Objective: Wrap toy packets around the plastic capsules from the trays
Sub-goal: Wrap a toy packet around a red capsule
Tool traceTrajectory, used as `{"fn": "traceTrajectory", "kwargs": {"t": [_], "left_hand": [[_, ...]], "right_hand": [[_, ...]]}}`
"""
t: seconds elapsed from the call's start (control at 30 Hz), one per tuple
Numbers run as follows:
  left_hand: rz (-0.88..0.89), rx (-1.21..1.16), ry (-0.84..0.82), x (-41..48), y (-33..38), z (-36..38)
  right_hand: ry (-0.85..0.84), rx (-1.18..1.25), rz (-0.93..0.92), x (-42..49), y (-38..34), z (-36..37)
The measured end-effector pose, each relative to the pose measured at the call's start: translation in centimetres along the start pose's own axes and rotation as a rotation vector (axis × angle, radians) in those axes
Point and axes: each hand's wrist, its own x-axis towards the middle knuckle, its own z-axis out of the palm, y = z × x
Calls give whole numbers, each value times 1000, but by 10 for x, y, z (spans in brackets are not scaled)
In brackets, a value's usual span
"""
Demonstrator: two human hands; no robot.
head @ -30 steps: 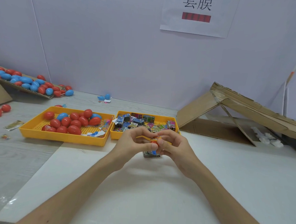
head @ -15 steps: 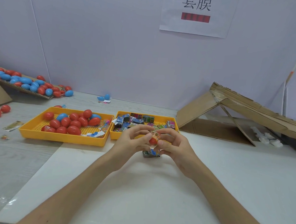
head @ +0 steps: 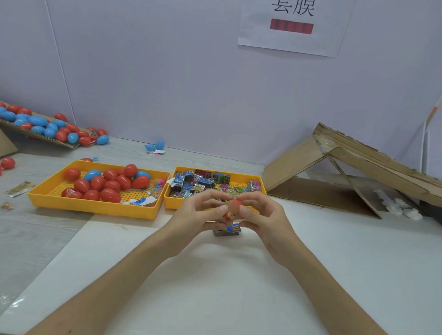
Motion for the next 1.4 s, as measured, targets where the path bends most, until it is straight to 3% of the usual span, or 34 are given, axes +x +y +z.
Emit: {"fn": "traceTrajectory", "kwargs": {"t": [0.77,1.2,1.4], "left_hand": [[6,-4,70,0,1,0],[1,-17,63,1,1,1],[74,164,46,2,-4,4]], "right_hand": [[-4,-82,-22,0,0,1],[8,-8,-14,-1,1,1],[42,-64,-27,0,2,2]]}}
